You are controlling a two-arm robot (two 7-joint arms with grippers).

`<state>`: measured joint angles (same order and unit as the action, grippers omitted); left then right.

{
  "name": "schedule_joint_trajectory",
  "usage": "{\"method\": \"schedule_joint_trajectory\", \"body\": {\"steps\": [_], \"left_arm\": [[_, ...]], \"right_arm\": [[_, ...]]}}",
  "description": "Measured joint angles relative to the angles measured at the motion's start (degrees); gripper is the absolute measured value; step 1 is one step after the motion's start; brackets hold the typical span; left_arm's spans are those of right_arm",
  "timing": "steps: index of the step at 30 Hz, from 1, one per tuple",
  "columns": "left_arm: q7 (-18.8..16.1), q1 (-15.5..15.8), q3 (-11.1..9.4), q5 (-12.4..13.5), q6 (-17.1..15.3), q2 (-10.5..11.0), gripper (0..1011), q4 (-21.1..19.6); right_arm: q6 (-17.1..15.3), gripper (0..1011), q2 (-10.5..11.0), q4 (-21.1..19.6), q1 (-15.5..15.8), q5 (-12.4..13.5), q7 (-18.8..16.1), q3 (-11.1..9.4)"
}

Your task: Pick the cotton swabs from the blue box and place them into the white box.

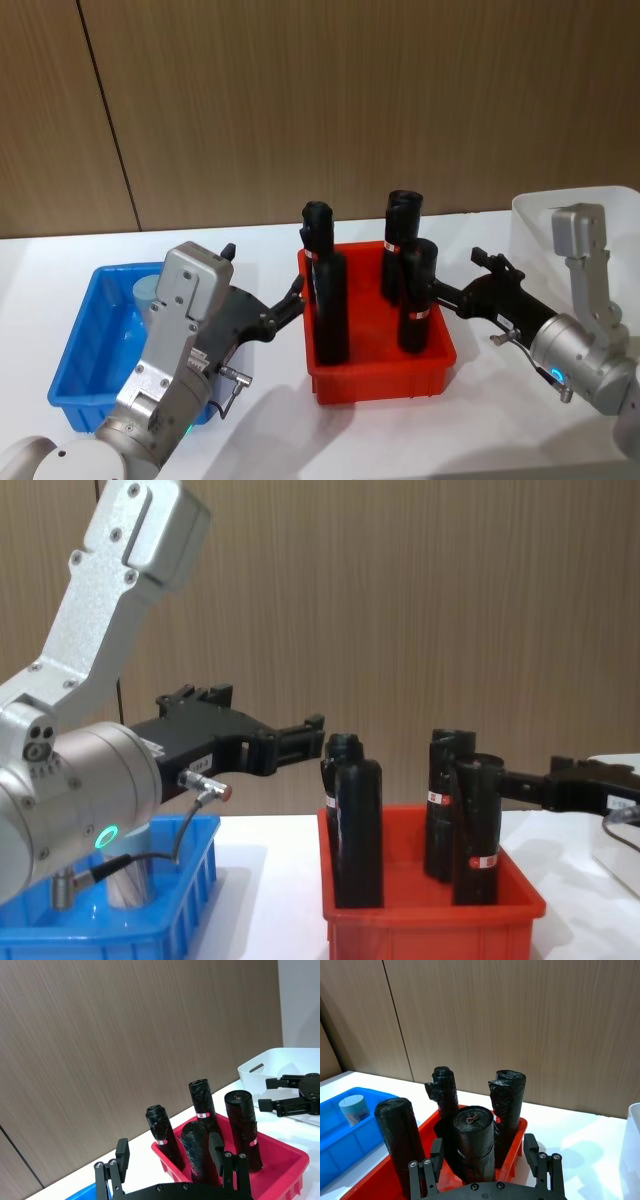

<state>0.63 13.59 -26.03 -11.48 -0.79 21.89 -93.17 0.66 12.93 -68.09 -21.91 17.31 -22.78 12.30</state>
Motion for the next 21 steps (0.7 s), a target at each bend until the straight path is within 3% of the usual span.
{"method": "schedule_joint_trajectory", "body": {"steps": [21], "left_arm": [[0.0, 0.0, 0.0, 0.0, 0.0, 0.0, 1004, 0.0]], "right_arm": [[2.51, 1002, -2.48, 11.8, -7.59, 0.52, -3.63, 0.6]]}}
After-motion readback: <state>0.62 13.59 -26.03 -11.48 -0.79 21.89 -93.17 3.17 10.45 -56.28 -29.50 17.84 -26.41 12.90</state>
